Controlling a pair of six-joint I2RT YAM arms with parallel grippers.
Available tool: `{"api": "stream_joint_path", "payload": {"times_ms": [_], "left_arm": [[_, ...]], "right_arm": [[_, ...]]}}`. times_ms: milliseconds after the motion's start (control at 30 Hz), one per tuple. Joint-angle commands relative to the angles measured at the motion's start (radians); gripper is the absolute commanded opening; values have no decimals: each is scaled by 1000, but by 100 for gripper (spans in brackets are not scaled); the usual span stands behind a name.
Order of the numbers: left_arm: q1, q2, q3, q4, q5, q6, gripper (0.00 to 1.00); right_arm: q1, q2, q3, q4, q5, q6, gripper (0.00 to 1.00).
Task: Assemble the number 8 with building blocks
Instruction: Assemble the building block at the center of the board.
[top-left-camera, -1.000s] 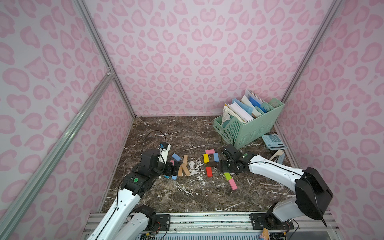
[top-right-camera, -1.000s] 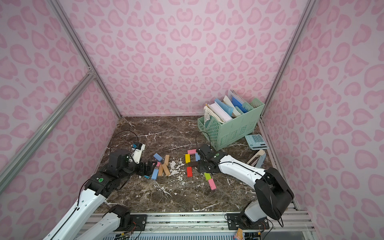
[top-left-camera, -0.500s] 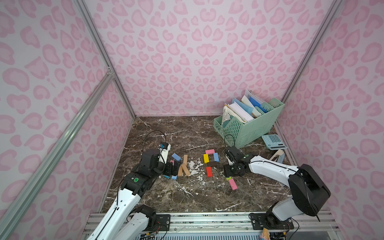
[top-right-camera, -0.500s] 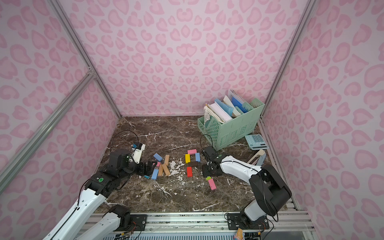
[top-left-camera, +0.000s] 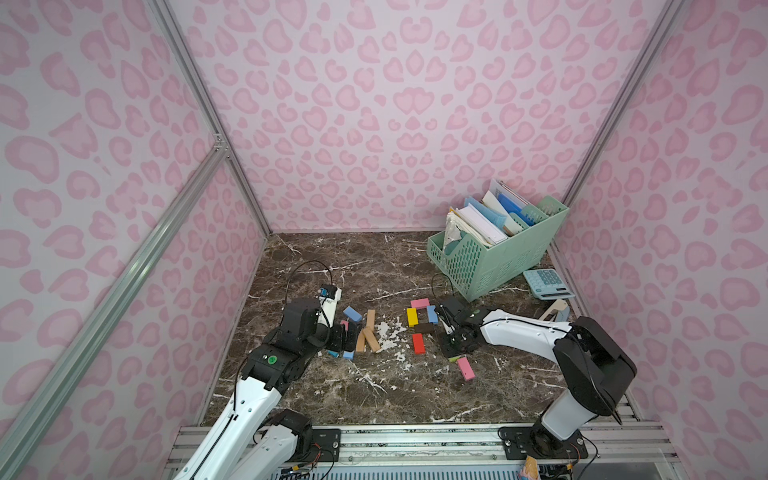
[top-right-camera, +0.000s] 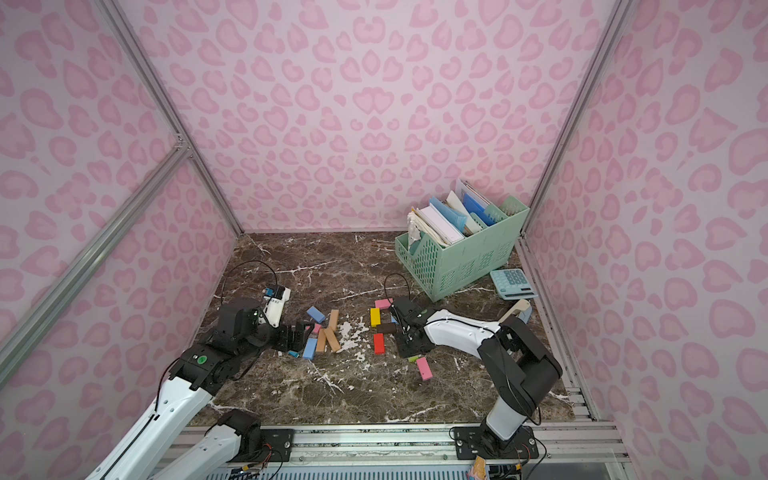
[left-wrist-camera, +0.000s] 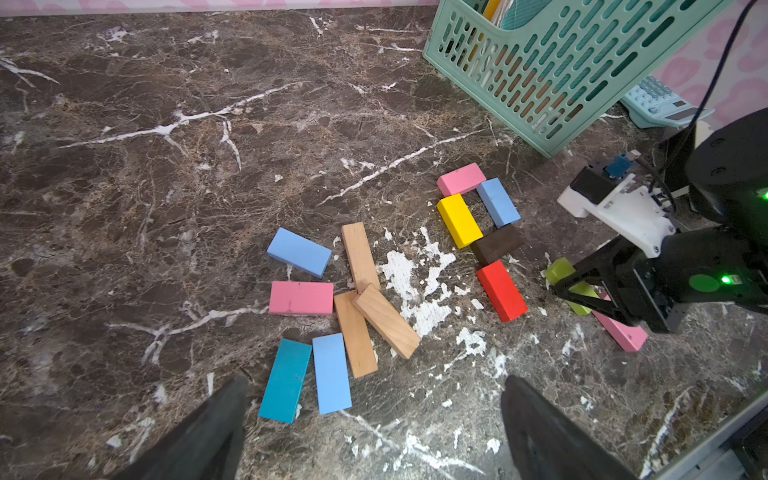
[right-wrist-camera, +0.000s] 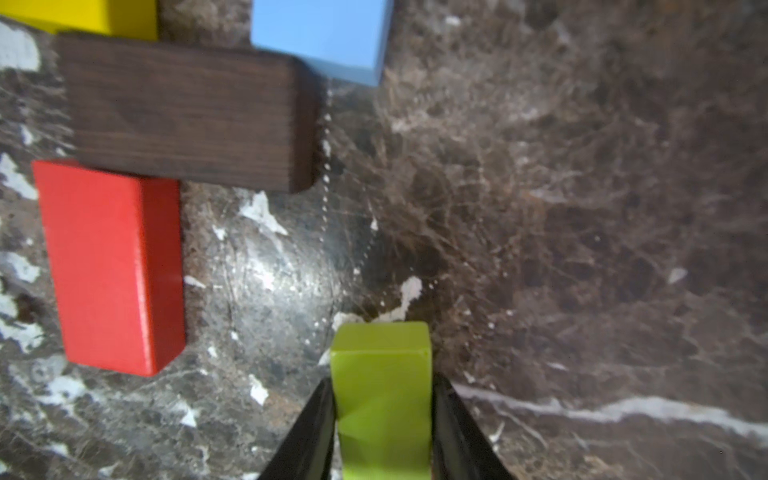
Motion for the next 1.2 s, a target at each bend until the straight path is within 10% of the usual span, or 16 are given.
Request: {"api": "stream_joint_path", "payload": {"times_ms": [0, 1167], "left_arm": [[1, -3, -2, 8, 0, 9, 98], [1, -4, -3, 10, 2, 9, 98]], "right_arm": [[19, 26, 28, -11, 9, 39, 34], [23, 122, 140, -5, 36, 126, 26]]}}
